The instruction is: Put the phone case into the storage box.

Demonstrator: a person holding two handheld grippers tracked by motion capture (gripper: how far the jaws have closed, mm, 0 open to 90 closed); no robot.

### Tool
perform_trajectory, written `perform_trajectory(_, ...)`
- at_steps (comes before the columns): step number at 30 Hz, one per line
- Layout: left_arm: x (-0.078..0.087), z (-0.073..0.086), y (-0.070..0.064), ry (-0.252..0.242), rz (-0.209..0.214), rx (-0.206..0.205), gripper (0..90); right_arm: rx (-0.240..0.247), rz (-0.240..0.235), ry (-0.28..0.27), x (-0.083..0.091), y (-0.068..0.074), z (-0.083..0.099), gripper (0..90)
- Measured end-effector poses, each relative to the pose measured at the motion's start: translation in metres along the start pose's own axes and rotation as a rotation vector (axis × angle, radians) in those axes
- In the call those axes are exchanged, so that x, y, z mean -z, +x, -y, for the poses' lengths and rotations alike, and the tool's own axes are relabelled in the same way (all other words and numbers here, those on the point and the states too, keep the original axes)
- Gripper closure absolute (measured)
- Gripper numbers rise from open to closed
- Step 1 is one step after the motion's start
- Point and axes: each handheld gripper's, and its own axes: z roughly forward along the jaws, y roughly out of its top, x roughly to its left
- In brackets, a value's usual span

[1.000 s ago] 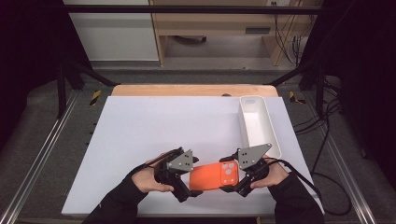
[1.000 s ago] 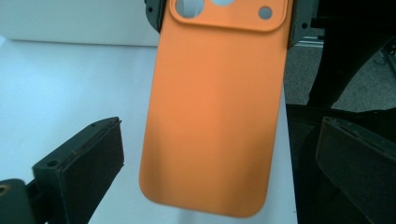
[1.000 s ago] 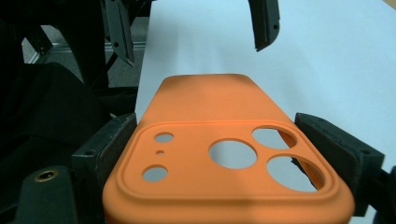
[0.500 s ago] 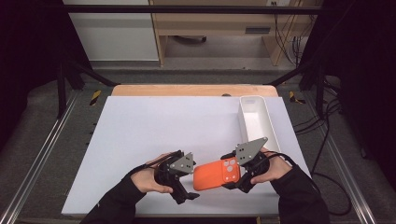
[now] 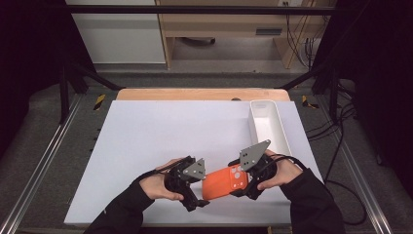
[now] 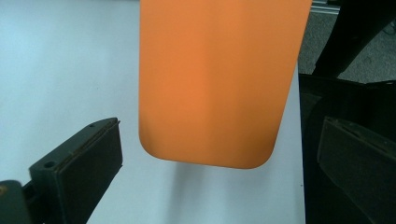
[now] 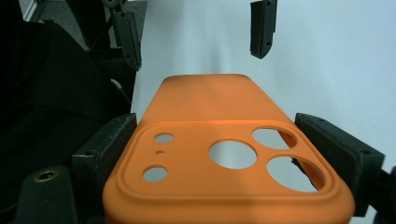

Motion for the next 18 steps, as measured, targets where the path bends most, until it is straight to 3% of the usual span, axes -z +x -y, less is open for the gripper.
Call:
perform_trajectory(11, -0.004, -0.005, 0.001, 0.020, -0.006, -0.006, 0.0, 0.011, 0.001, 0.038, 0.000, -0.003, -0.010, 16.2)
perform_trajectory(18, -0.006, -0.010, 0.002, 0.065, -0.023, -0.022, 0.0, 0.011, 0.001, 0.073, -0.003, -0.005, -0.016, 16.2)
